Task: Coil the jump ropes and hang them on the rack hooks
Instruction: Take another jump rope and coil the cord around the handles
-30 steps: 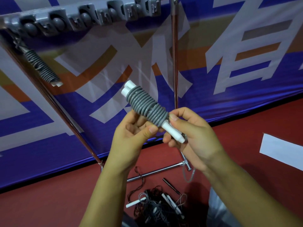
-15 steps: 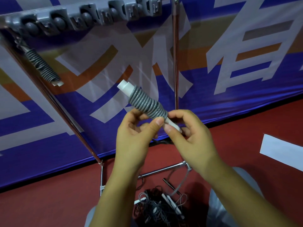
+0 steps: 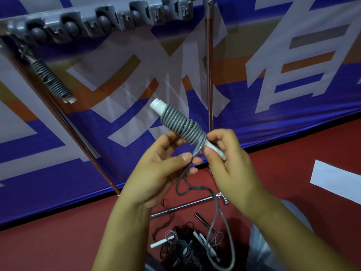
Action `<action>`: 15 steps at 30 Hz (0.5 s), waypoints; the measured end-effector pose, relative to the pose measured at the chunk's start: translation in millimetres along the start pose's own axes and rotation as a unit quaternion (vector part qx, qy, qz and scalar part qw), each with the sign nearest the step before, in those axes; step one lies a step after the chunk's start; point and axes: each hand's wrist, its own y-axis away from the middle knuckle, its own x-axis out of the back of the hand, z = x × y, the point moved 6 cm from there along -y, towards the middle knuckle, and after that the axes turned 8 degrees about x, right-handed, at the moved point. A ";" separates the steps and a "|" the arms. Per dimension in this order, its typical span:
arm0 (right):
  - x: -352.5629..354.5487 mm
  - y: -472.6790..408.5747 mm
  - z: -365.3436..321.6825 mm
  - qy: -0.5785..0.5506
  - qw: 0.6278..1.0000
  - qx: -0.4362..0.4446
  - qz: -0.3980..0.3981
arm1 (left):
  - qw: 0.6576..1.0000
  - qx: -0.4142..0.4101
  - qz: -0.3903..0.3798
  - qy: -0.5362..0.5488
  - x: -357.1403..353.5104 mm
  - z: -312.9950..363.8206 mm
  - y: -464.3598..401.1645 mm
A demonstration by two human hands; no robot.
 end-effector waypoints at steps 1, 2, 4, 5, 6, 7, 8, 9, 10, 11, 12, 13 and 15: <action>0.5 0.3 1.7 -0.027 0.999 -0.017 0.004 | 1.000 0.007 -0.003 0.011 1.6 -0.4 -0.2; 0.9 0.5 2.5 -0.056 0.998 -0.032 0.009 | 1.000 0.011 -0.008 0.021 2.2 0.0 -0.3; -0.1 0.8 3.4 -0.099 0.994 -0.053 0.009 | 0.999 0.018 -0.023 0.015 1.6 0.9 -2.0; -1.5 1.3 3.8 -0.115 0.991 -0.061 0.006 | 0.999 0.019 -0.029 -0.012 1.5 0.5 -3.6; -2.6 1.9 3.9 -0.131 0.989 -0.069 0.003 | 0.998 0.020 -0.034 -0.051 1.5 0.3 -4.8; -3.7 2.9 4.3 -0.143 0.987 -0.077 0.000 | 0.995 0.023 -0.035 -0.094 0.7 0.8 -5.4; -4.2 4.0 4.7 -0.149 0.985 -0.083 -0.003 | 0.990 0.029 -0.032 -0.137 1.2 1.8 -6.3; -4.3 5.1 5.3 -0.146 0.985 -0.087 -0.008 | 0.983 0.036 -0.026 -0.179 3.3 2.9 -7.6; -4.4 6.2 5.5 -0.141 0.986 -0.090 -0.015 | 0.973 0.043 -0.020 -0.226 5.2 5.6 -8.1; -4.8 7.2 5.9 -0.135 0.986 -0.094 -0.022 | 0.959 0.050 -0.015 -0.277 7.3 9.3 -7.7; -5.3 7.5 5.1 -0.133 0.986 -0.098 -0.030 | 0.942 0.058 -0.014 -0.330 9.1 13.2 -7.3; -5.7 7.4 5.0 -0.133 0.985 -0.101 -0.034 | 0.924 0.066 -0.012 -0.376 11.0 16.4 -7.2; -6.0 7.0 5.6 -0.145 0.982 -0.112 -0.037 | 0.906 0.074 -0.008 -0.417 12.4 22.9 -5.8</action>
